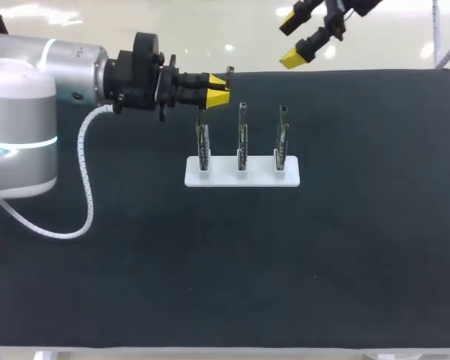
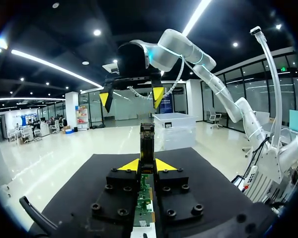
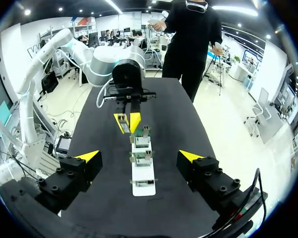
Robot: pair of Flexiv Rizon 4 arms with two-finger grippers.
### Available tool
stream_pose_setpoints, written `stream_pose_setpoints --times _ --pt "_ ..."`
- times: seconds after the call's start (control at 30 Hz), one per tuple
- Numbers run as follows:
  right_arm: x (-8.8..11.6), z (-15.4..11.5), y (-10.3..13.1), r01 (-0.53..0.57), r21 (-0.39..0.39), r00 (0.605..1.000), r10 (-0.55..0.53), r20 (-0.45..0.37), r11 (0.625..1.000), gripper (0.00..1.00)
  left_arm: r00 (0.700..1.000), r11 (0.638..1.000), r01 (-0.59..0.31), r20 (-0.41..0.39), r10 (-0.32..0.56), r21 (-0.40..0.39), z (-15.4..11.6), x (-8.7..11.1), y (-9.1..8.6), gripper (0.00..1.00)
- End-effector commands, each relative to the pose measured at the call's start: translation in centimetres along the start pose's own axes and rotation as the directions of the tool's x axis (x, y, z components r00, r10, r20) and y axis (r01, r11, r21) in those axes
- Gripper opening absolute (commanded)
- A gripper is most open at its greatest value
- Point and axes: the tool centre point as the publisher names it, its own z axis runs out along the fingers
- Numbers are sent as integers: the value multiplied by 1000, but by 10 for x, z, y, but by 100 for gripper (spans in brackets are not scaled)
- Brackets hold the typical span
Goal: Pick up the optical module with the left hand, and insert it into the network port with the right hand.
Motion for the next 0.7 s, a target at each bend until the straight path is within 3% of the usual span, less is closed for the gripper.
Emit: stream_pose_setpoints --times 0.03,0.47,0.7 --pt "-10 8 8 3 44 1000 -3 -4 999 100 1000 1000 -2 2 2 -2 0 1 0 0" --pt "-33 36 20 -30 31 999 29 43 999 100 1000 1000 -2 2 2 -2 0 1 0 0" --pt "-41 55 24 -52 62 997 48 61 997 100 1000 1000 -2 2 2 -2 0 1 0 0"
